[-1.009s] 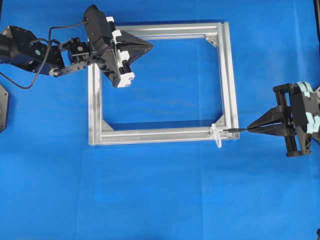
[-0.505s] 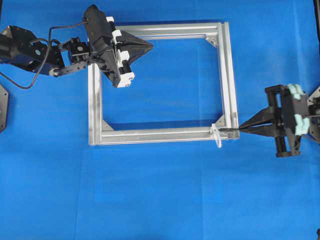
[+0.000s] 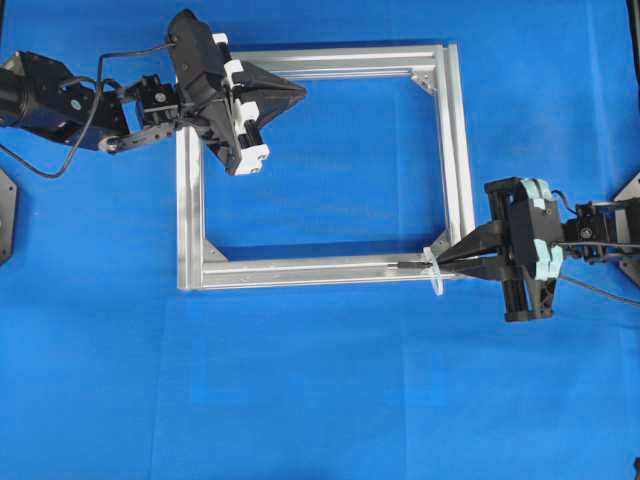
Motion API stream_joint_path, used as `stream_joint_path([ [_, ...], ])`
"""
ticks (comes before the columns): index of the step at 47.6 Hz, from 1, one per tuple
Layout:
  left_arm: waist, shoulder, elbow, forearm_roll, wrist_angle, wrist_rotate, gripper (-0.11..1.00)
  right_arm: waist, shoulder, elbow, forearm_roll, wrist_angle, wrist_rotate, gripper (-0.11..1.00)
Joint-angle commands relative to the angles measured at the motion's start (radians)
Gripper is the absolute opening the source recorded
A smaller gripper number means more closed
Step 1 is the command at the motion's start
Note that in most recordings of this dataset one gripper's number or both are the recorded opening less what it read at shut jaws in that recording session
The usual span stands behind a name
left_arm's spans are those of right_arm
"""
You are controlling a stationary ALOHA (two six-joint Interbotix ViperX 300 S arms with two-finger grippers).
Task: Insert the wire through the string loop located on the right side.
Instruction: 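Move the left gripper to the plug emerging from the loop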
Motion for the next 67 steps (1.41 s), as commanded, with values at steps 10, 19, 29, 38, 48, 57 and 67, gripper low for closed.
stream_joint_path([
  [10,-0.017,-0.029,-0.006,0.003,-0.005,-0.012,0.0,0.002,-0.005,-0.009,-0.002,-0.011,0.0,-0.03],
  [19,-0.106,-0.029,0.002,0.002,0.003,-0.021,0.0,0.0,-0.005,-0.009,-0.002,-0.011,0.0,-0.03],
  [29,-0.249,-0.028,0.006,0.003,0.028,-0.055,0.0,0.002,-0.005,-0.009,-0.002,-0.011,0.0,-0.03],
  [38,-0.367,-0.029,0.005,0.003,0.032,-0.087,0.0,0.002,-0.005,-0.009,-0.002,-0.011,0.0,-0.03],
  [48,-0.442,-0.029,0.008,0.003,0.034,-0.097,0.0,0.002,-0.005,-0.009,-0.002,-0.009,0.0,-0.03],
  [57,-0.448,-0.028,0.002,0.002,0.052,-0.097,0.0,0.002,-0.005,-0.011,-0.002,-0.009,0.0,-0.03],
  [67,-0.44,-0.011,-0.043,0.003,0.061,-0.095,0.0,0.002,-0.005,-0.011,-0.002,-0.009,0.0,-0.03],
])
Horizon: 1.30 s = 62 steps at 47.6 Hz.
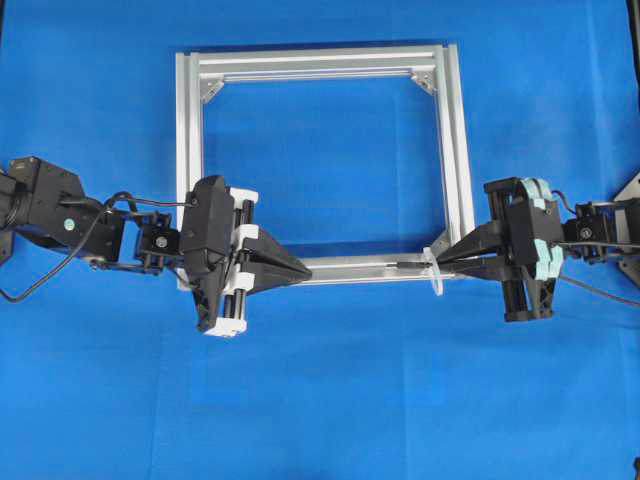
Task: Insert the wire through the string loop located on the right side.
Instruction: 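Move the left gripper to the plug emerging from the loop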
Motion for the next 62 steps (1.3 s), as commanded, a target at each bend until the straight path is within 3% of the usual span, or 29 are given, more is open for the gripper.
stream_joint_path([
  [1,0.006,-0.009,-0.044,0.002,0.0,0.002,0.0,-0.002,-0.006,-0.011,-0.002,-0.008,0.0,-0.03],
  [34,0.061,0.166,-0.462,0.003,0.278,0.043,0.0,0.0,-0.006,-0.011,-0.002,-0.008,0.0,-0.03],
  [62,0.054,0.178,-0.472,0.003,0.321,0.043,0.01,0.0,-0.006,-0.011,-0.002,-0.008,0.0,-0.03],
])
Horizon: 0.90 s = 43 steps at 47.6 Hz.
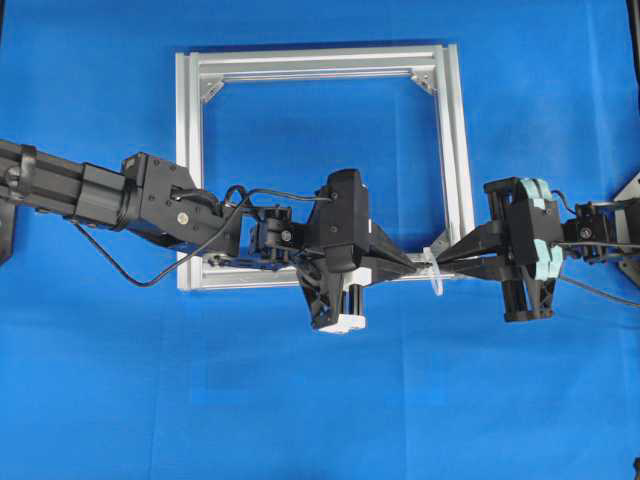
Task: Insert the wire through the string loop located on the right side.
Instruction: 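Move the left gripper to the plug emerging from the loop, then close the left gripper on the USB plug tip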
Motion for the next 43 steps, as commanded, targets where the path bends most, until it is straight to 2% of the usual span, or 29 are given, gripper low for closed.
stream_joint_path([
  [1,-0.002,-0.02,-0.015,0.003,-0.005,0.002,0.01,0.0,-0.006,-0.011,-0.002,-0.008,0.0,-0.03],
  [4,-0.002,-0.018,-0.015,0.003,-0.005,0.002,0.04,0.0,-0.006,-0.011,-0.002,-0.006,0.0,-0.03],
  [6,-0.002,-0.02,-0.015,0.003,-0.005,0.002,0.12,0.0,-0.006,-0.011,-0.002,-0.006,0.0,-0.03],
  [9,-0.002,-0.02,-0.015,0.003,-0.005,0.002,0.28,0.0,-0.006,-0.011,-0.002,-0.006,0.0,-0.03],
  [16,-0.002,-0.018,-0.015,0.003,-0.005,0.002,0.72,0.0,-0.006,-0.011,-0.002,-0.006,0.0,-0.03],
  [18,-0.002,-0.018,-0.014,0.003,-0.003,0.002,0.83,-0.002,-0.006,-0.011,-0.002,-0.006,0.0,-0.03],
  [20,-0.002,-0.018,-0.015,0.003,-0.005,0.002,0.88,0.0,-0.006,-0.011,-0.002,-0.006,0.0,-0.03],
  [43,0.002,0.083,-0.032,0.003,-0.02,-0.002,0.87,0.0,-0.006,-0.009,-0.002,-0.005,0.0,-0.03],
])
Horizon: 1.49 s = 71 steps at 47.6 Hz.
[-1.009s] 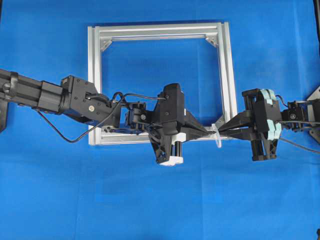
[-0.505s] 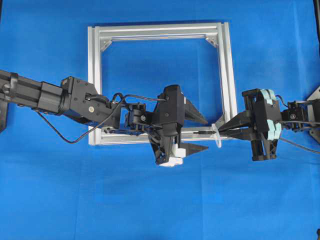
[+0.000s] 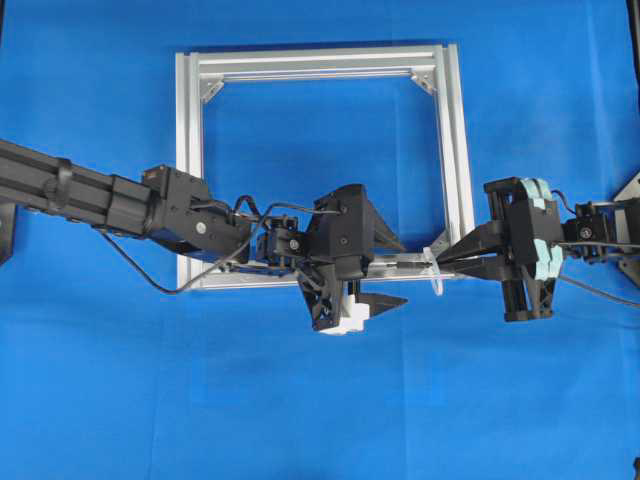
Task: Insert the wire through the string loop located on the right side.
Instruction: 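Close the left gripper on the USB plug tip, then open the right gripper and pull the cable left through the loop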
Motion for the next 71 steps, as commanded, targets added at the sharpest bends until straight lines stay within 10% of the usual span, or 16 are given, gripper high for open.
stream_joint_path([
  [1,0.002,-0.023,-0.025,0.003,-0.009,-0.002,0.87,0.002,-0.006,-0.009,-0.002,-0.005,0.0,-0.03],
  [46,0.002,-0.025,-0.02,0.003,-0.009,-0.003,0.83,0.002,-0.006,-0.011,-0.002,-0.003,0.0,-0.03],
  [61,0.002,-0.023,-0.021,0.003,-0.046,-0.002,0.08,0.002,-0.006,-0.009,-0.002,0.005,0.0,-0.03],
  [71,0.0,-0.025,-0.017,0.003,-0.044,-0.002,0.08,0.002,-0.006,-0.009,-0.002,0.029,0.0,-0.03],
])
